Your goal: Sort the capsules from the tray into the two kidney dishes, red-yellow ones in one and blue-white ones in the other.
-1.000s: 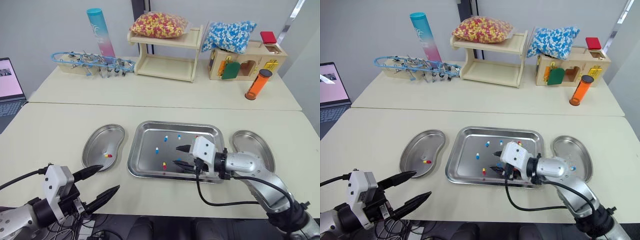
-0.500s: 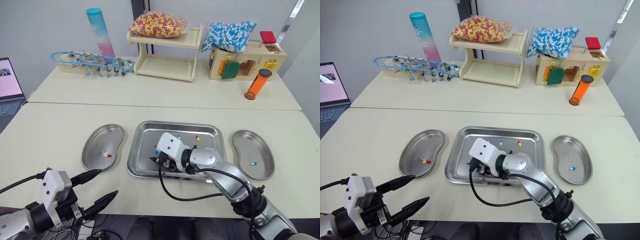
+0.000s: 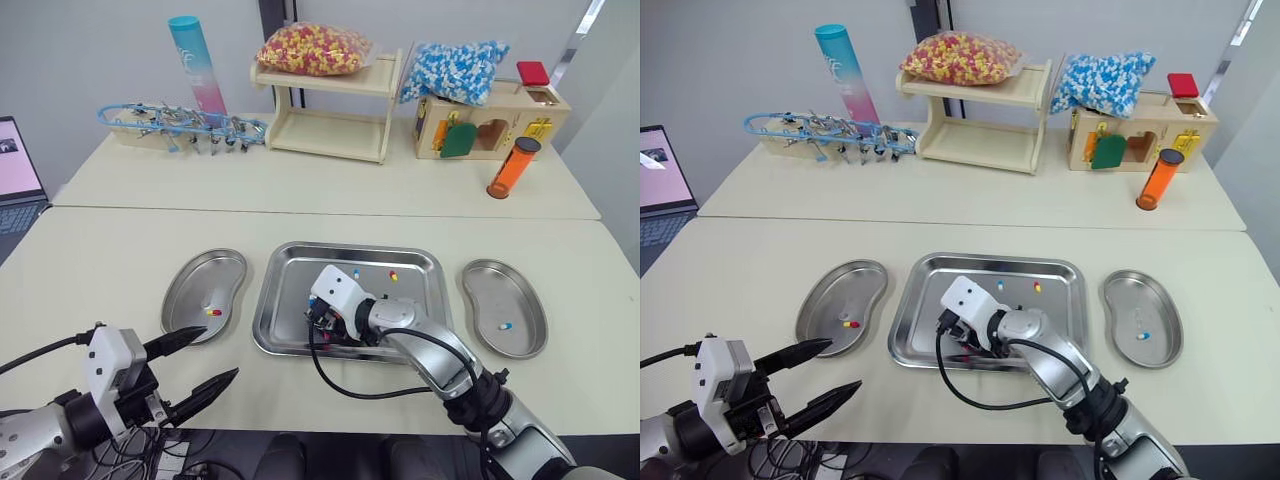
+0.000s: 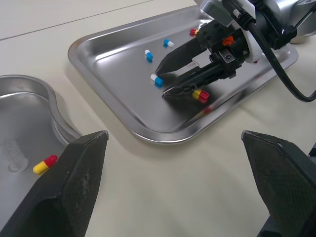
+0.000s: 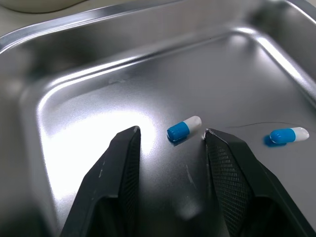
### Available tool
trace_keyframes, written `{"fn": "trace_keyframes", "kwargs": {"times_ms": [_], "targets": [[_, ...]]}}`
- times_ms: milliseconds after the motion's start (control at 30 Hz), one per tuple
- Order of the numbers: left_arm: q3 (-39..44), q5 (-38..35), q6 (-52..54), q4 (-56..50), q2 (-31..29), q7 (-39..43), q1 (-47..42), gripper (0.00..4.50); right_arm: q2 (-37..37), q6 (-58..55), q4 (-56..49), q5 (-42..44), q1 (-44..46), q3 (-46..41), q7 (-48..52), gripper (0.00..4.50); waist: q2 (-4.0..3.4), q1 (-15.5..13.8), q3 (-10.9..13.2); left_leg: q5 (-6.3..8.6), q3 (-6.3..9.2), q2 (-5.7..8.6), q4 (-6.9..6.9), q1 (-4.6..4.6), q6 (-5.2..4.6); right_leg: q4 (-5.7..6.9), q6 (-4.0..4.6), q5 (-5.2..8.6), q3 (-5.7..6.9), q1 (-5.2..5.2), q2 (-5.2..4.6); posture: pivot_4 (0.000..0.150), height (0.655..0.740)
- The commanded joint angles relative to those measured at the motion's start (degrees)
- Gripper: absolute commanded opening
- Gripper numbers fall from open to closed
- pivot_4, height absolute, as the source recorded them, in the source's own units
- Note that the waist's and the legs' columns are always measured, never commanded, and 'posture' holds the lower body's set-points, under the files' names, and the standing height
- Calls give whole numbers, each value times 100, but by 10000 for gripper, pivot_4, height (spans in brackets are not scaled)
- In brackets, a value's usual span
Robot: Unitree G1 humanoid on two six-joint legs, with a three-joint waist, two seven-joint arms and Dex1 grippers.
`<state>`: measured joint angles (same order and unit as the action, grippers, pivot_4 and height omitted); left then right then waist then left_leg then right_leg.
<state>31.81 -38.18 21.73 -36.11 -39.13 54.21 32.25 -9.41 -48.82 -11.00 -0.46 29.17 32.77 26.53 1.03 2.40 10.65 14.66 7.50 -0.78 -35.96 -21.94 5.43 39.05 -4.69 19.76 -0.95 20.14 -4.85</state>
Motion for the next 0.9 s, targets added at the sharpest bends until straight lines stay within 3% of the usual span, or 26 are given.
{"fn": "trace_keyframes", "kwargs": {"times_ms": [33, 467, 733, 900], "targets": [[-7, -129, 123, -272, -76, -147, -77, 45000, 90, 103, 141, -28, 41, -79, -39, 22813, 0, 4, 0, 0, 0, 0, 0, 1, 0, 1, 0, 0, 0, 0, 0, 1500, 7400], [-88, -283, 578, -575, -152, -500, -327, 45000, 304, 288, 551, -139, -20, -100, -128, 22813, -1, 55, -2, 0, 1, 0, 0, 3, 0, 3, 0, 0, -1, -1, 1, 1500, 7400], [-97, -235, 585, -494, -134, -474, -343, 45000, 220, 725, 586, -293, 49, 12, -9, 641, -1, 60, -2, 0, 0, 0, 0, 3, 0, 2, 0, 0, -2, -1, 2, 1500, 7400], [-99, -188, 528, -455, -100, -444, -300, 45000, 244, 964, 595, -325, 112, 11, 97, 255, -1, 70, -2, 0, 1, -1, 0, 3, 0, 2, 0, 0, -2, -1, 2, 1500, 7400]]}}
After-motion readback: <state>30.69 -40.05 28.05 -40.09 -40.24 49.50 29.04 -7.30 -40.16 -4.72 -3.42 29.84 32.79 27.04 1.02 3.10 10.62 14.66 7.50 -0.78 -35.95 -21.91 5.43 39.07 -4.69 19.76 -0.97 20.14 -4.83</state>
